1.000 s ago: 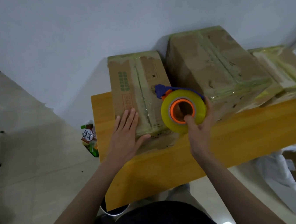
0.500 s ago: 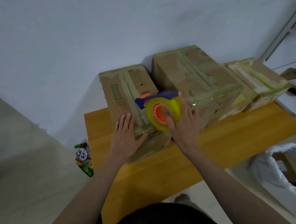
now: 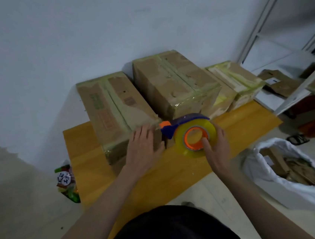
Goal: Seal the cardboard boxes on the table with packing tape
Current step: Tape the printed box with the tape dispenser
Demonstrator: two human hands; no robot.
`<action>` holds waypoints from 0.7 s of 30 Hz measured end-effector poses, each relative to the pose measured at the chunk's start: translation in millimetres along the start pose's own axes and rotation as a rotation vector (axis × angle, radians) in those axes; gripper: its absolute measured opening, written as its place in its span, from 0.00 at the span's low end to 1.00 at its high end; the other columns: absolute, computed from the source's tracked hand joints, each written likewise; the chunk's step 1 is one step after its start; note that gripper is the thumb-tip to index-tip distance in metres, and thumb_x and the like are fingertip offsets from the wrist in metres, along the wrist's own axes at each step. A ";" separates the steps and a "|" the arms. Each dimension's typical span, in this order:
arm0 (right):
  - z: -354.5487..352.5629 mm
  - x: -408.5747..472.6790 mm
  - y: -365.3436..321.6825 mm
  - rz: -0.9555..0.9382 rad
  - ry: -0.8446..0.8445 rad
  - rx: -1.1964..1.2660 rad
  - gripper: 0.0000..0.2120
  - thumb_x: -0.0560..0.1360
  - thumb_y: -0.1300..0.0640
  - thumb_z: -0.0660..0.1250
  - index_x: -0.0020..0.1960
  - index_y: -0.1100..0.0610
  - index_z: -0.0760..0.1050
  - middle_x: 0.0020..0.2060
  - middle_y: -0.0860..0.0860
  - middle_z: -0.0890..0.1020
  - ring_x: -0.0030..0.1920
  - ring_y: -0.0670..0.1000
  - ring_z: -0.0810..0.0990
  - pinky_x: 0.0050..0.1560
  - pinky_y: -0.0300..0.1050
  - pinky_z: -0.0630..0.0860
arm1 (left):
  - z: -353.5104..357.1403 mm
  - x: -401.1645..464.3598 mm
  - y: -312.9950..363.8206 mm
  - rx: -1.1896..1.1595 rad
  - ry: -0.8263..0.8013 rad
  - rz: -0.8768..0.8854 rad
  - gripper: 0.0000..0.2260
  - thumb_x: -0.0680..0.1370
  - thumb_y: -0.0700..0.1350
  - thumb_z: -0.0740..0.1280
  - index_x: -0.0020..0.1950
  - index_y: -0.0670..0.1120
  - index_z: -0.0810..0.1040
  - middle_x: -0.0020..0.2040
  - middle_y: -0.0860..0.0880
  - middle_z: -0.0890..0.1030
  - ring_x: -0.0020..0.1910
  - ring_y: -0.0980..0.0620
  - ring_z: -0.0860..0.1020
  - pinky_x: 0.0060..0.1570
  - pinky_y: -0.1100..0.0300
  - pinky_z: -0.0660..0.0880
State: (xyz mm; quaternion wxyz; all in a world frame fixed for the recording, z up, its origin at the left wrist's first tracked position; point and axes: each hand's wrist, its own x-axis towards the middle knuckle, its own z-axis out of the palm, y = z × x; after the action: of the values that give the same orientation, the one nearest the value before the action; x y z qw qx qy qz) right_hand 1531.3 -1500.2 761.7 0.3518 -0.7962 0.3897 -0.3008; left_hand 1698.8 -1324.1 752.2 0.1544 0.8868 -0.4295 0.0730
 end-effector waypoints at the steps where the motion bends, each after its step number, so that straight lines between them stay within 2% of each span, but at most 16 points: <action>1: -8.1 1.2 11.7 0.013 -0.032 -0.037 0.26 0.79 0.60 0.68 0.75 0.51 0.67 0.60 0.47 0.69 0.52 0.43 0.69 0.47 0.39 0.68 | 4.1 0.8 8.5 -0.015 -0.012 0.011 0.29 0.80 0.61 0.57 0.75 0.45 0.69 0.72 0.45 0.72 0.71 0.45 0.69 0.72 0.50 0.64; 3: -20.0 5.0 34.2 0.030 -0.096 -0.099 0.26 0.79 0.58 0.68 0.75 0.50 0.67 0.62 0.48 0.70 0.54 0.48 0.72 0.48 0.46 0.69 | 12.8 2.3 24.3 -0.040 -0.043 0.011 0.29 0.80 0.61 0.57 0.76 0.45 0.67 0.73 0.45 0.70 0.72 0.46 0.68 0.73 0.50 0.64; 7: -31.4 20.9 73.7 0.098 -0.183 -0.156 0.26 0.81 0.57 0.66 0.77 0.52 0.64 0.67 0.53 0.70 0.54 0.52 0.73 0.48 0.48 0.70 | 37.5 4.6 50.8 -0.062 -0.126 -0.040 0.30 0.81 0.60 0.59 0.78 0.46 0.64 0.77 0.46 0.66 0.76 0.47 0.64 0.75 0.49 0.62; 12: -31.5 61.1 130.9 0.209 -0.342 -0.211 0.29 0.81 0.56 0.66 0.79 0.54 0.60 0.72 0.57 0.67 0.62 0.61 0.75 0.54 0.58 0.78 | 77.4 12.9 87.3 -0.048 -0.187 -0.114 0.27 0.81 0.59 0.58 0.76 0.46 0.68 0.74 0.47 0.69 0.72 0.47 0.68 0.72 0.50 0.63; 16: -19.0 100.8 176.8 0.319 -0.517 -0.237 0.29 0.80 0.54 0.66 0.77 0.50 0.59 0.71 0.56 0.66 0.50 0.61 0.77 0.47 0.67 0.81 | 107.9 27.0 124.3 -0.024 -0.270 -0.220 0.27 0.79 0.59 0.56 0.72 0.45 0.72 0.70 0.46 0.72 0.68 0.46 0.71 0.69 0.48 0.66; 19: -7.6 123.6 206.6 0.349 -0.621 -0.327 0.28 0.80 0.54 0.66 0.76 0.51 0.59 0.69 0.58 0.67 0.48 0.65 0.79 0.46 0.66 0.81 | 121.7 34.7 150.6 -0.026 -0.291 -0.303 0.23 0.77 0.55 0.62 0.67 0.44 0.76 0.66 0.45 0.75 0.63 0.43 0.74 0.63 0.47 0.71; 21: -2.5 133.1 221.4 0.354 -0.689 -0.365 0.26 0.80 0.53 0.66 0.74 0.51 0.60 0.67 0.59 0.68 0.47 0.68 0.81 0.47 0.66 0.81 | 128.2 38.0 164.8 -0.023 -0.296 -0.365 0.21 0.77 0.53 0.66 0.67 0.44 0.76 0.67 0.44 0.75 0.64 0.42 0.74 0.64 0.46 0.70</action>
State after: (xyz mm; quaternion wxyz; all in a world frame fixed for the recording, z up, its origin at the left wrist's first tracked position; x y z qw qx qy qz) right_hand 1507.5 -1711.2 614.5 0.3611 -0.8202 0.4268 0.1215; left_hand 1592.7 -1491.4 676.3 0.1104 0.9490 -0.2806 -0.0920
